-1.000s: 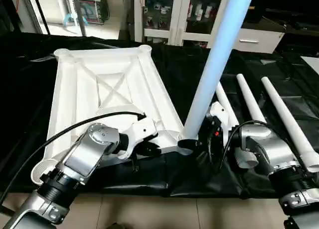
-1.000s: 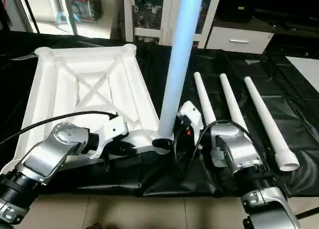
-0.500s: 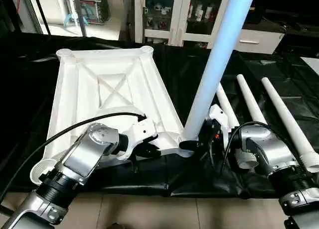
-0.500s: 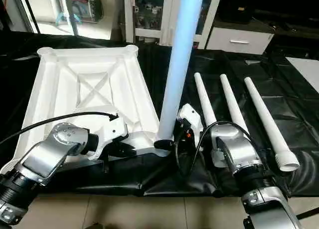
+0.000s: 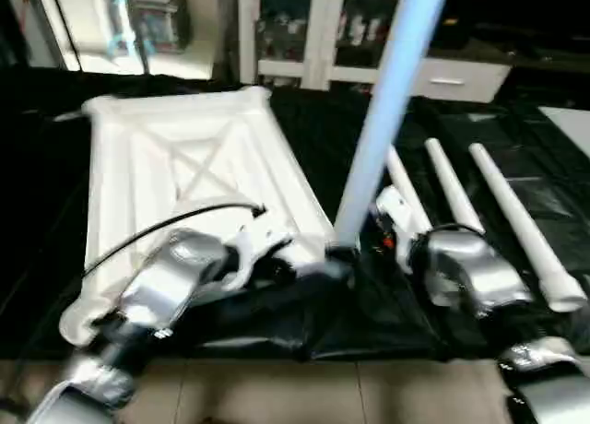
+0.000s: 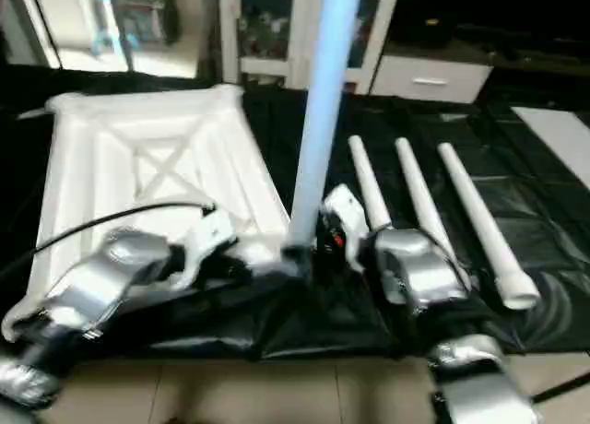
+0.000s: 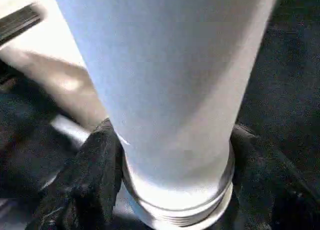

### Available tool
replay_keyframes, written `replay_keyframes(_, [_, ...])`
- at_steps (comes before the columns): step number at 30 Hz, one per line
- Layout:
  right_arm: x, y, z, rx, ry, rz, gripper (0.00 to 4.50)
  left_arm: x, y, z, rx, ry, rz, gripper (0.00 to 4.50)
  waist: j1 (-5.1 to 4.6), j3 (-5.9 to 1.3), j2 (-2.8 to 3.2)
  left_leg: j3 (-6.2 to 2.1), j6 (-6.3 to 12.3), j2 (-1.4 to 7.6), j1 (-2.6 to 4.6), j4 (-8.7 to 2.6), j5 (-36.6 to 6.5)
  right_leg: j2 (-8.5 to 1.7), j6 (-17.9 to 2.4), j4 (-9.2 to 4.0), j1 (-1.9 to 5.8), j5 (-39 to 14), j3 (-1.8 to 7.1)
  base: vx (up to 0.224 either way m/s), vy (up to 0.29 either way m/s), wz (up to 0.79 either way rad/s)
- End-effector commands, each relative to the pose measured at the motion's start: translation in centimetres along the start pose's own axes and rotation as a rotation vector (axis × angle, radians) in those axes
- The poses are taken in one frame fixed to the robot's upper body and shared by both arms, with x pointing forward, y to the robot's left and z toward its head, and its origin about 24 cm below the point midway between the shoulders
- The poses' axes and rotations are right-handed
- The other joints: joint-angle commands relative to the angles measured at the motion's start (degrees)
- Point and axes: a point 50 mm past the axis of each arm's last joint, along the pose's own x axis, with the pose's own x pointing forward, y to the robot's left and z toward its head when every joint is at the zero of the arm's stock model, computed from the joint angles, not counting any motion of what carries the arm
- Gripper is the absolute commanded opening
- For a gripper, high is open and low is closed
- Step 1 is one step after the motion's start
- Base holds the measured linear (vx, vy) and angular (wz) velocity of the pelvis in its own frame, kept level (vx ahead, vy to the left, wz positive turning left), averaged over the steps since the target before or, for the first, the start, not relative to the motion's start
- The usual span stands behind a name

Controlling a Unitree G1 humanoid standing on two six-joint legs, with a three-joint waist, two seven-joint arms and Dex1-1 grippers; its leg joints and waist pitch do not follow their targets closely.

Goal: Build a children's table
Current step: Rotate leg to tighten

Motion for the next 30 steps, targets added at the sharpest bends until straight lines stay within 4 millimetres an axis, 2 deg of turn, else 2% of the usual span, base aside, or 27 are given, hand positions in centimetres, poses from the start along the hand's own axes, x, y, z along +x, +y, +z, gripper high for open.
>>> replay_keyframes(1, [0.5,-0.6,-2.6,0.073,0.116,-0.238,2.70,1.0,0.2,0.6,-0.088,-0.037,0.072,0.00,0.04,-2.60,0.03,-1.91,-1.69,3.54,0.26,-5.02,-14.7,-4.30,-10.1,-5.59,1.59,-20.0,3.00,0.000,0.000,0.00])
replay_keyframes(4, [2.2,0.1,-3.1,0.139,0.094,-0.428,2.70,1.9,0.9,1.9,-0.140,-0.097,0.205,0.00,-0.45,-2.67,0.31,-1.94,-2.35,3.36,0.27,-5.12,-14.6,-4.24,-9.6,-5.71,1.19,-20.0,3.01,0.000,0.000,0.00])
replay_keyframes(5, [3.0,0.9,-3.1,0.157,0.075,-0.459,2.70,2.2,1.0,2.3,-0.141,-0.113,0.230,0.00,-0.42,-2.82,0.17,-2.01,-2.36,3.42,0.28,-5.07,-14.3,-4.30,-9.4,-5.62,1.33,-18.9,2.95,0.000,0.000,0.00])
replay_keyframes(6, [3.7,1.5,-3.1,0.172,0.058,-0.468,2.70,2.4,1.0,2.6,-0.142,-0.122,0.246,0.00,-0.47,-2.79,0.26,-1.82,-2.05,3.33,0.29,-5.06,-14.4,-4.28,-9.5,-5.71,1.07,-18.5,3.08,0.000,0.000,0.00])
replay_keyframes(7, [4.0,1.8,-3.1,0.177,0.051,-0.466,2.70,2.4,1.0,2.7,-0.143,-0.126,0.252,0.00,-0.35,-2.89,0.24,-1.80,-1.76,3.28,0.34,-5.03,-14.2,-4.22,-9.2,-5.64,1.15,-17.8,3.04,0.000,0.000,0.00])
replay_keyframes(8, [4.4,2.3,-3.0,0.182,0.039,-0.456,2.70,2.5,1.0,2.8,-0.147,-0.135,0.264,0.00,-0.38,-2.91,0.34,-1.79,-1.21,3.28,0.00,-5.11,-13.6,-4.10,-9.0,-5.50,1.36,-16.4,2.99,0.000,0.000,0.00])
replay_keyframes(9, [5.2,3.4,-2.7,0.151,0.027,-0.409,2.70,2.5,1.1,3.2,-0.147,-0.143,0.284,0.00,-0.25,-2.93,0.37,-1.77,-1.03,3.36,0.15,-5.09,-13.5,-4.11,-9.0,-5.49,1.26,-15.8,2.98,0.000,0.000,0.00])
replay_keyframes(11, [5.7,4.1,-2.5,0.136,0.015,-0.376,2.70,2.5,1.3,3.3,-0.143,-0.142,0.299,0.00,-0.08,-3.01,0.06,-1.68,0.07,3.30,-0.19,-5.03,-11.6,-4.11,-9.1,-5.15,1.58,-13.0,2.98,0.000,0.000,0.00])
replay_keyframes(14, [5.7,4.1,-2.4,0.131,0.008,-0.377,2.70,2.3,1.6,3.1,-0.142,-0.134,0.307,0.00,0.01,-2.92,0.13,-1.53,0.89,3.27,-0.22,-5.04,-10.6,-4.08,-9.3,-5.19,1.59,-12.2,3.02,0.000,0.000,0.00])
replay_keyframes(17, [5.5,3.6,-2.1,0.115,-0.013,-0.398,2.70,2.2,1.8,2.6,-0.142,-0.121,0.317,0.00,0.01,-2.70,0.22,-1.60,0.35,3.36,-0.04,-5.29,-13.2,-4.26,-8.5,-5.76,1.33,-17.2,3.03,0.000,0.000,0.00])
replay_keyframes(19, [5.3,3.2,-1.8,0.104,-0.030,-0.406,2.70,2.1,1.9,2.4,-0.142,-0.117,0.315,0.00,-0.02,-2.68,0.24,-1.65,0.11,3.40,0.01,-5.35,-13.7,-4.26,-8.0,-5.89,1.23,-18.3,3.06,0.000,0.000,0.00])
replay_keyframes(24, [4.7,2.7,-0.8,0.056,-0.084,-0.393,2.70,2.0,1.7,2.2,-0.118,-0.117,0.281,0.00,-0.15,-2.58,0.31,-1.63,0.18,3.42,-0.17,-5.46,-13.6,-4.15,-8.2,-5.79,1.27,-17.3,3.11,0.000,0.000,0.00])
replay_keyframes(26, [4.4,2.5,-0.3,0.068,-0.116,-0.371,3.40,1.8,1.7,1.9,-0.106,-0.109,0.270,0.00,-0.06,-2.58,0.41,-1.59,0.56,3.40,-0.23,-5.43,-12.9,-4.23,-8.4,-5.75,1.32,-16.6,3.16,0.000,0.000,0.00])
replay_keyframes(28, [4.0,2.5,0.0,0.071,-0.143,-0.348,3.42,1.7,1.8,1.7,-0.103,-0.103,0.270,0.00,0.02,-2.64,0.41,-1.52,1.12,3.44,-0.28,-5.37,-11.6,-4.11,-8.7,-5.55,1.41,-14.5,3.17,0.000,0.000,0.00])
replay_keyframes(30, [3.6,2.4,0.0,0.063,-0.152,-0.343,3.68,1.6,1.9,1.6,-0.095,-0.106,0.268,0.00,0.02,-2.70,0.32,-1.55,1.61,3.37,-0.57,-5.34,-10.6,-4.16,-8.7,-5.45,1.75,-13.2,3.17,0.000,0.000,0.00])
